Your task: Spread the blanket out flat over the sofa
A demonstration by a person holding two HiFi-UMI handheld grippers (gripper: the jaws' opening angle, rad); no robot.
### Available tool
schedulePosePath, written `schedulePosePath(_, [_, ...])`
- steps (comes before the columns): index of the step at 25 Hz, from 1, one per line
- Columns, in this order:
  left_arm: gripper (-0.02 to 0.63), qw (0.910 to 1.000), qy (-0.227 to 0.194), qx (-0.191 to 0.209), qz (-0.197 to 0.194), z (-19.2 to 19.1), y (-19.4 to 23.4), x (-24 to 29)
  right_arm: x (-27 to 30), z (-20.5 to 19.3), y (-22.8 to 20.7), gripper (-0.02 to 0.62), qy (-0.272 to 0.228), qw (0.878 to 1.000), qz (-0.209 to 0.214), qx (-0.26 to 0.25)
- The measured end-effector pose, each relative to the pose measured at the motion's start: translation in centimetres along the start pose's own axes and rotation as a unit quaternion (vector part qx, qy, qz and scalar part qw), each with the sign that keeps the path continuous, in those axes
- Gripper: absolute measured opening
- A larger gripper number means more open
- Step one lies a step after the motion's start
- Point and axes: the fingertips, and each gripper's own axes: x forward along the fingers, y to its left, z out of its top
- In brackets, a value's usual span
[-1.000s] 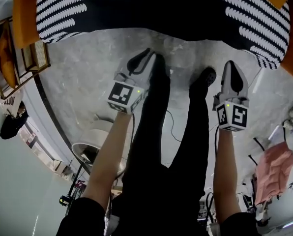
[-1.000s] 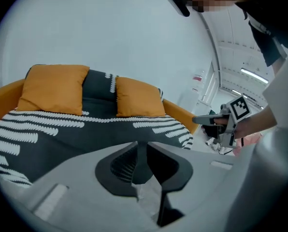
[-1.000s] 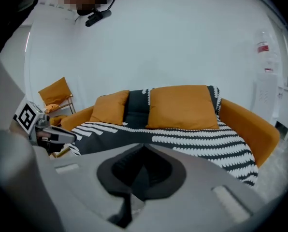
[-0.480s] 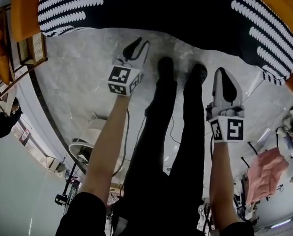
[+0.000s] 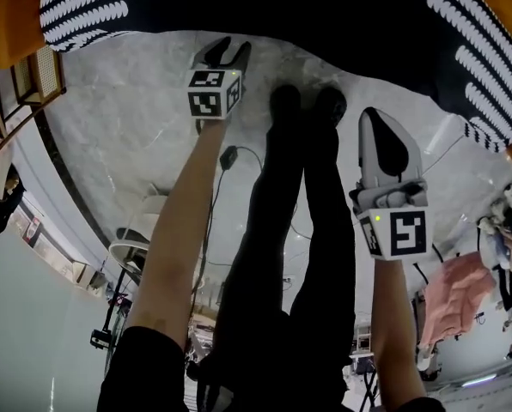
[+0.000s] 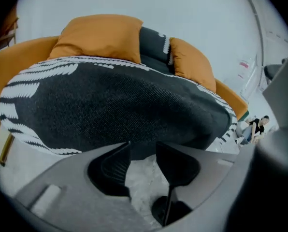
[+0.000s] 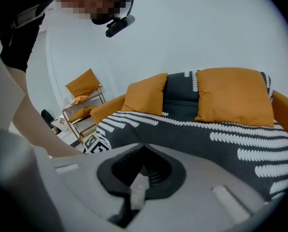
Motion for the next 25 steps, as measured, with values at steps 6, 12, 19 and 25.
schedulePosePath(6, [0.17,0.9985,-0.003,-0.041,0.036,0.1,1.5,2.3,0.2,-0.9,-1.4,0.003,0.011,1.0,-0.005,0.001])
schedulePosePath(12, [0.145,0.9983,0.013,-0.038,0.043,0.2,2.2,2.8,0.8,-1.3,-1.8,0.003,0.02,1.0,-0.01,0.005])
schedulePosePath(19, [0.021,0.9988,0.03,-0.006,0.039,0.0,2.1,2.7,0.9,-1.7,-1.8,0.002,0.028,1.0,-0.007,0.007])
schedulePosePath(25, [0.012,0.9989,0.037,0.004,0.028,-0.8,2.2,1.8,1.1,-1.4,-1.4,0.003,0.031,0.999,-0.007,0.008])
